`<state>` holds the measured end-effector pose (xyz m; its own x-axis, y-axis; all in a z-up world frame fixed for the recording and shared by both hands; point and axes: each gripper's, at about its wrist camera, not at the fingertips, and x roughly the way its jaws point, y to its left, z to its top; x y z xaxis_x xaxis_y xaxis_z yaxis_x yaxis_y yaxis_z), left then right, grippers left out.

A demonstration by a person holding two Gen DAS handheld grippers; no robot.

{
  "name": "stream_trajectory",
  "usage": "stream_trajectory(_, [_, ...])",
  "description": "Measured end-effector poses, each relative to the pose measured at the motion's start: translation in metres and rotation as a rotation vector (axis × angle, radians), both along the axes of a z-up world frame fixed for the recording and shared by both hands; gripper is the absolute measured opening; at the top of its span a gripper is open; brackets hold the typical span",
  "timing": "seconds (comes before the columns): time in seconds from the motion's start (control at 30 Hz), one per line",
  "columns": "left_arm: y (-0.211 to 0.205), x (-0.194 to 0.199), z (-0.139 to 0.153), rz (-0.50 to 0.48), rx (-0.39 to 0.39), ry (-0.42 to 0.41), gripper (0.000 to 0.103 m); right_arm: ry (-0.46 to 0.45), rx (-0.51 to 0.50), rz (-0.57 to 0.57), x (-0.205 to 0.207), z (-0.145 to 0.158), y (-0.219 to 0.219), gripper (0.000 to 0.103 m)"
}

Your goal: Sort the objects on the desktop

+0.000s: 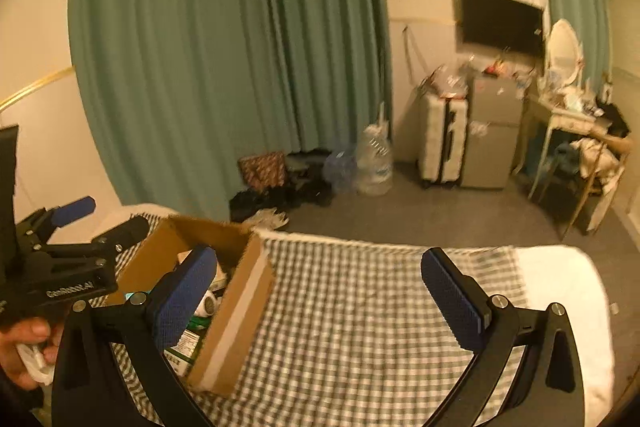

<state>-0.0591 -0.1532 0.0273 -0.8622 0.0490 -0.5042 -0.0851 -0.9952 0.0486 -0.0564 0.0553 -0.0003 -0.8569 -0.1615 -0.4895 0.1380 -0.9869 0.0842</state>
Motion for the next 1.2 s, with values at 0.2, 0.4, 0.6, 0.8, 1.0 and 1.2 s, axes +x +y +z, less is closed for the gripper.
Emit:
stream_trajectory(0.2, [0.063, 0.039, 0.042, -0.028, -0.022, 0.046, 0.103, 0.054, 0.022, -0.075, 0.052, 0.039, 0.051, 0.103])
stream_trajectory(0.4, [0.114, 0.064, 0.045, -0.061, 0.028, 0.043, 0.103, 0.039, 0.052, -0.117, 0.092, 0.048, 0.102, 0.103])
stream_trajectory(0.6, [0.153, 0.078, 0.024, -0.061, -0.017, 0.042, 0.103, 0.029, 0.048, -0.146, 0.115, 0.035, 0.139, 0.103])
stream_trajectory(0.8, [0.163, 0.07, -0.006, -0.052, -0.004, -0.003, 0.103, 0.008, 0.054, -0.155, 0.114, 0.007, 0.151, 0.103])
stream_trajectory(1.0, [0.16, 0.049, -0.034, -0.012, -0.009, -0.051, 0.103, -0.005, 0.005, -0.169, 0.101, -0.017, 0.161, 0.103])
stream_trajectory(1.2, [0.154, 0.032, -0.057, -0.004, -0.002, -0.096, 0.103, -0.034, -0.02, -0.161, 0.078, -0.038, 0.161, 0.103])
